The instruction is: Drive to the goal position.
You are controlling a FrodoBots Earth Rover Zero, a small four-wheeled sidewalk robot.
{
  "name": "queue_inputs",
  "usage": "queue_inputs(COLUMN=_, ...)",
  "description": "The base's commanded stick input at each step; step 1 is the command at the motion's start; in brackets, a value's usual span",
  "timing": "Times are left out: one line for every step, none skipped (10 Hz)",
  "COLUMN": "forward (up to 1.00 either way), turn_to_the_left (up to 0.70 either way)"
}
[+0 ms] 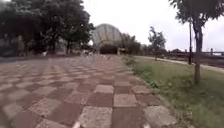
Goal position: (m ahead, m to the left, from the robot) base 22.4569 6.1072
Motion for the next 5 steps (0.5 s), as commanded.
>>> queue_inputs(forward=0.7, turn_to_the_left=0.0)
queue_inputs(forward=0.7, turn_to_the_left=0.0)
queue_inputs(forward=0.7, turn_to_the_left=0.0)
queue_inputs(forward=0.7, turn_to_the_left=0.0)
queue_inputs(forward=0.7, turn_to_the_left=0.0)
